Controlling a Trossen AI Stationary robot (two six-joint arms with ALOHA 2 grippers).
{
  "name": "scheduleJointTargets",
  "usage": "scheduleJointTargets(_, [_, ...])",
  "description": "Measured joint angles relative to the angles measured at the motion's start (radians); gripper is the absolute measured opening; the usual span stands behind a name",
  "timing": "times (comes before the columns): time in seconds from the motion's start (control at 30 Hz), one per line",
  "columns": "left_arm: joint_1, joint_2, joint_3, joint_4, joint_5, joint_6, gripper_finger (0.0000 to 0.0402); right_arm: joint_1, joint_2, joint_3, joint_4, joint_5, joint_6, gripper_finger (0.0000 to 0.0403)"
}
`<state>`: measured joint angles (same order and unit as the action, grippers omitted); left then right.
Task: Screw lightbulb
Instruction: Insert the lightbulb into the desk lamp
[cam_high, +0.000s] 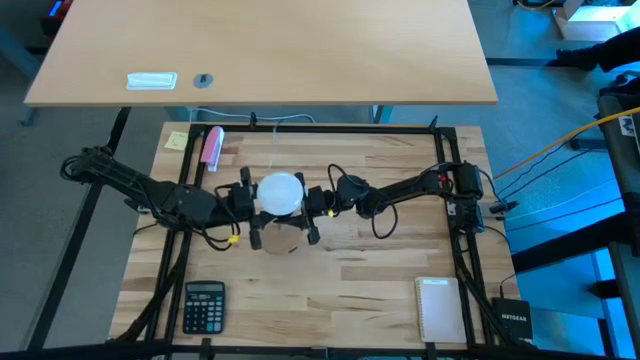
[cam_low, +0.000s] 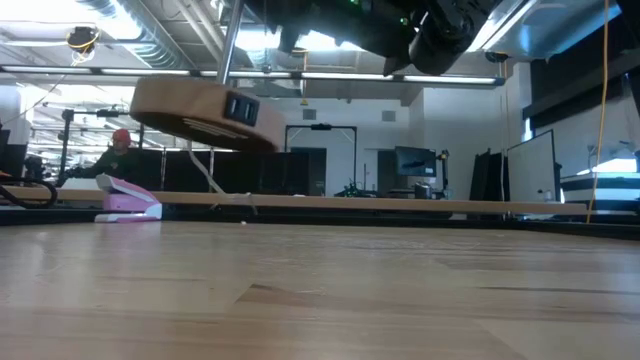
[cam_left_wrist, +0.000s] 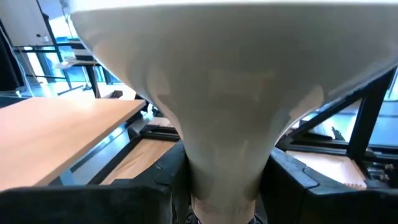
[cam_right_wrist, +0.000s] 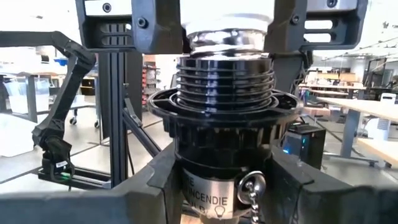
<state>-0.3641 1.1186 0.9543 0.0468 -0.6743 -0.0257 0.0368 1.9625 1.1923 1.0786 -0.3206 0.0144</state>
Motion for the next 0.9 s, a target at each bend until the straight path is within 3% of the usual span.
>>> scheduleJointTargets(0.2, [0.003,0.0,-0.001,-0.007,0.018,0.007,0.0132,0.0,0.0,0.018,-0.034,-0.017,0.026,0.0152])
scheduleJointTargets(0.63, [0.036,-0.001,0.0,0.019,0.314,-0.02,0.0132,0.002,0.0,0.23,-0.377,-0.306,0.054,0.0152])
scheduleJointTargets(0.8, [0.031,0.0,-0.002,0.027,0.302,-0.002,0.0132,0.002,0.0,0.229,-0.407,-0.3,0.05,0.0152])
scheduleJointTargets(0.9, [0.029,0.0,-0.003,0.021,0.22,0.009,0.0132,0.003,-0.011,0.229,-0.45,-0.2,0.038,0.0152])
